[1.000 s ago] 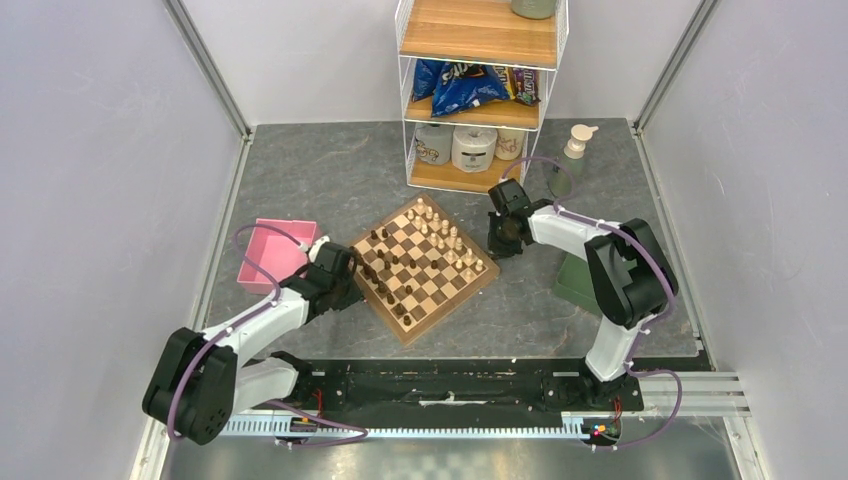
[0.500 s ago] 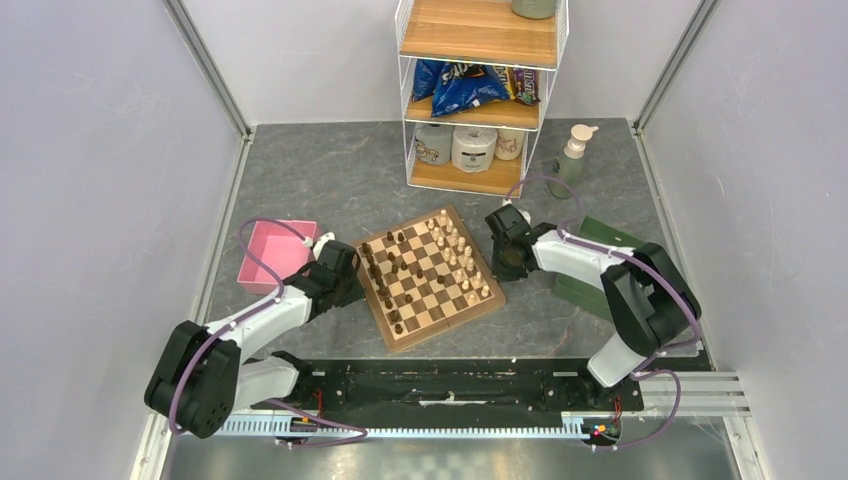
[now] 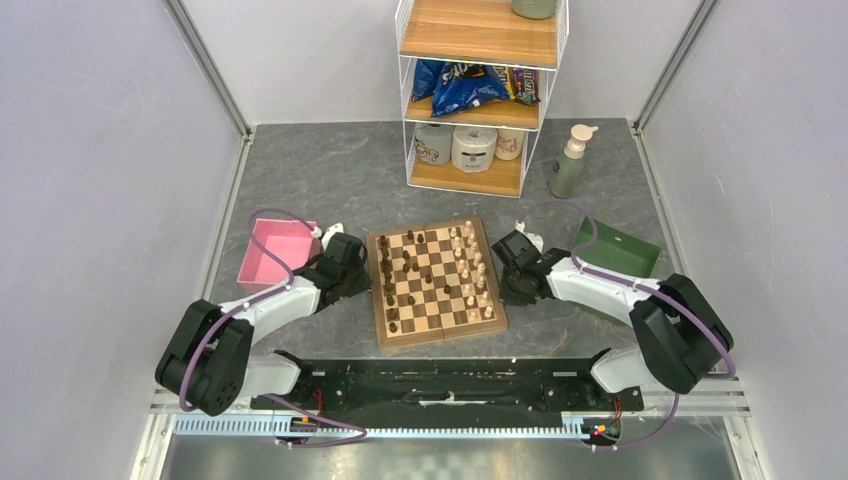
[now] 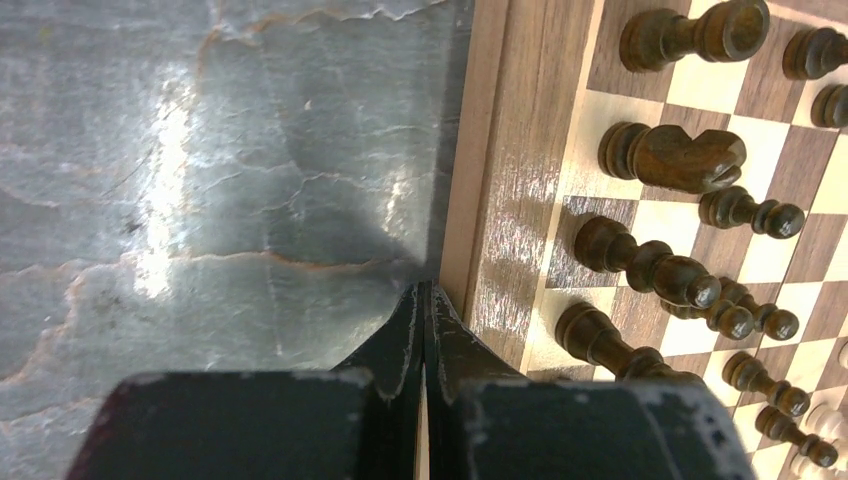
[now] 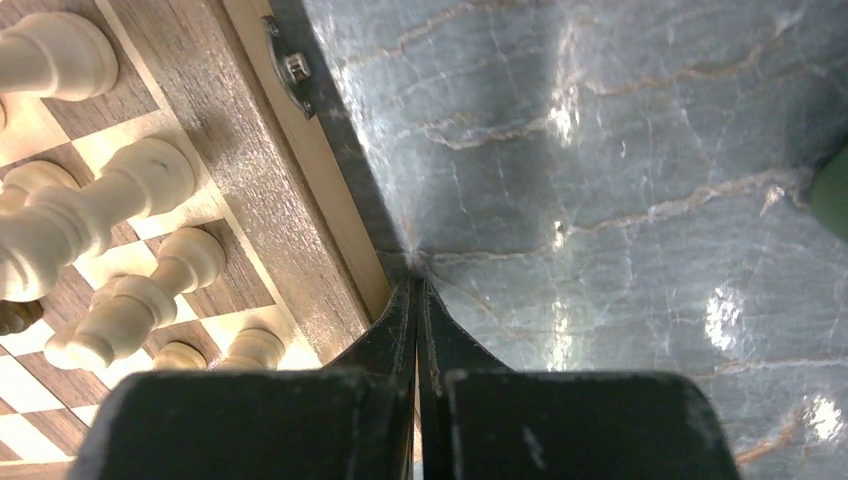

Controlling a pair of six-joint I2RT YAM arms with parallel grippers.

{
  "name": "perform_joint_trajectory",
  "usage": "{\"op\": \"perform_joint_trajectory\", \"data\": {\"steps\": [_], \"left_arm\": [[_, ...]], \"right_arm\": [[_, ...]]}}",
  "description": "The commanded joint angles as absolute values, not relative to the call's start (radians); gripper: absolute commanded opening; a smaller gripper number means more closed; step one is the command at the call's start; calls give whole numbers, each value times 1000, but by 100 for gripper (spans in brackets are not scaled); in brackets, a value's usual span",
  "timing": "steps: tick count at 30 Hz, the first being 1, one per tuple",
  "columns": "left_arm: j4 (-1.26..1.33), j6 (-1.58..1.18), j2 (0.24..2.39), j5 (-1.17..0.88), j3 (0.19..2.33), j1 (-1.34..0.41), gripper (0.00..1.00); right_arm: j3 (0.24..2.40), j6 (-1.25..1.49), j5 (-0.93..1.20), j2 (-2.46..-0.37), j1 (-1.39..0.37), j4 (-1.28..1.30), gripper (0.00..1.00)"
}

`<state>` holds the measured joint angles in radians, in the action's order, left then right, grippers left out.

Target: Set up the chess pieces on the board

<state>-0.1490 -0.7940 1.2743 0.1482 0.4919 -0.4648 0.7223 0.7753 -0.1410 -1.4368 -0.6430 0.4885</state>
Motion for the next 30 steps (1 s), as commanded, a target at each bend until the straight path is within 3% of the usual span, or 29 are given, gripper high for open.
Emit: {"op": "perform_joint_trajectory", "data": {"steps": [1, 14, 30], "left_arm": [[-18, -804, 1325, 3, 530, -517, 2], [-36, -798, 1371, -5, 563, -534, 2], [-208, -767, 1279, 174, 594, -531, 2]], "right_arm": [[677, 885, -72, -1385, -681, 451, 0], [693, 894, -194, -1358, -684, 538, 2], [868, 785, -395, -1330, -632, 718, 22]]}}
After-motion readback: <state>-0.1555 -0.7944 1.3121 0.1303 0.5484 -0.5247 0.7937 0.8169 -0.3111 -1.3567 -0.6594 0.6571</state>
